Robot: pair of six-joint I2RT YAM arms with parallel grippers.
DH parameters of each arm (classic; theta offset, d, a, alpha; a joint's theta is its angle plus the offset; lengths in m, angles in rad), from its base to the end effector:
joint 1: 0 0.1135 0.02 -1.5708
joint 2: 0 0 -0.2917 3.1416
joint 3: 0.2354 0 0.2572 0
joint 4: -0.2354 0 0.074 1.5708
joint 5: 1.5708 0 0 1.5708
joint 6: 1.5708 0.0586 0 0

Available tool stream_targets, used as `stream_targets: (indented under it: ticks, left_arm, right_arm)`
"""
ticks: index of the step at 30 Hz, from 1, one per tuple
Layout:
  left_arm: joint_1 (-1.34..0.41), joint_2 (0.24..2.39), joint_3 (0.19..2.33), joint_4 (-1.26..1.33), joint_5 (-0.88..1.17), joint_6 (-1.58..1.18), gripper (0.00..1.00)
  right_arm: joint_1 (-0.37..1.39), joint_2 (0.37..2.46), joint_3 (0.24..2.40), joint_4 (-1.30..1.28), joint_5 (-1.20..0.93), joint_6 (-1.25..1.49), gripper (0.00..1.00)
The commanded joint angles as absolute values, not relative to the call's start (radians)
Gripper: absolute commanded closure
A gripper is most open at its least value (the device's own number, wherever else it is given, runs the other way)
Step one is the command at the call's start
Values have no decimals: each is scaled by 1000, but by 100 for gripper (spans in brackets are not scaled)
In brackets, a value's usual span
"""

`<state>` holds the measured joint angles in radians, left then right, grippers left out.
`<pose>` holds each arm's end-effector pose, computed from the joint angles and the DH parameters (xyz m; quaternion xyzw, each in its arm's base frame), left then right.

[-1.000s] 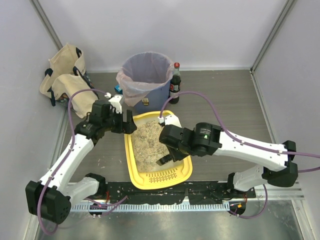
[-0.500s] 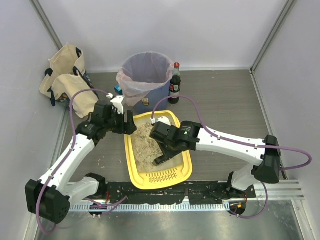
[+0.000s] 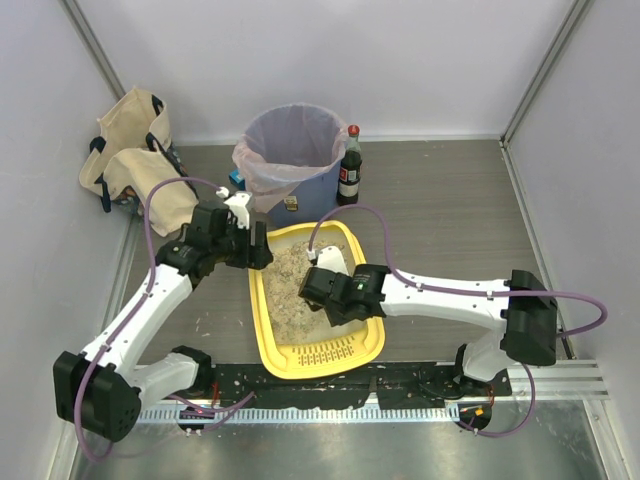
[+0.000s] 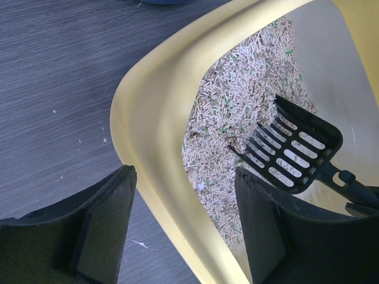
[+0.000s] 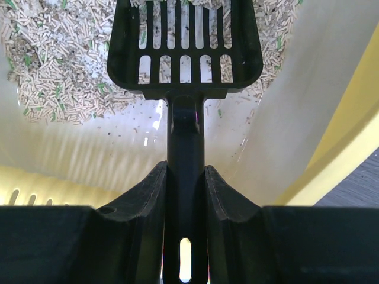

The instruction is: Clean the litter box

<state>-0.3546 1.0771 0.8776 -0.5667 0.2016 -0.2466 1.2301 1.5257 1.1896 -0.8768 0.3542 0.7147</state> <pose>0.2149 -0.0921 0.2885 0.0888 0.9120 -0.2038 0.3447 0.1220 0.2834 0.2583 -0.2165 0.9446 0.0471 0.2419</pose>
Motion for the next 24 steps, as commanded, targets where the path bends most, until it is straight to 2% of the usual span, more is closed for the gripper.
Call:
stream_targets:
  ticks: [1,11,18,22,24]
  left_arm:
    - [-359,1078,879,-552,193,-229,29]
    - [-362,1100,884,-552,195,-229,33]
    - [-362,1115,885,-549,195,-229,35]
    - [-360,1123,887,-549,198,-229,36]
    - [-360,1130,888,-548,198,-232,37]
  right_arm:
    - [1233,1534,1201,-855,462,767,98]
    - [1246,1437,965,-563,502,796,99]
    - [1288,1399,925,-482,581,716,99]
    - [1301,1321,897,-427,612,700,99]
    - [1308,1236,809,-326,624,671,99]
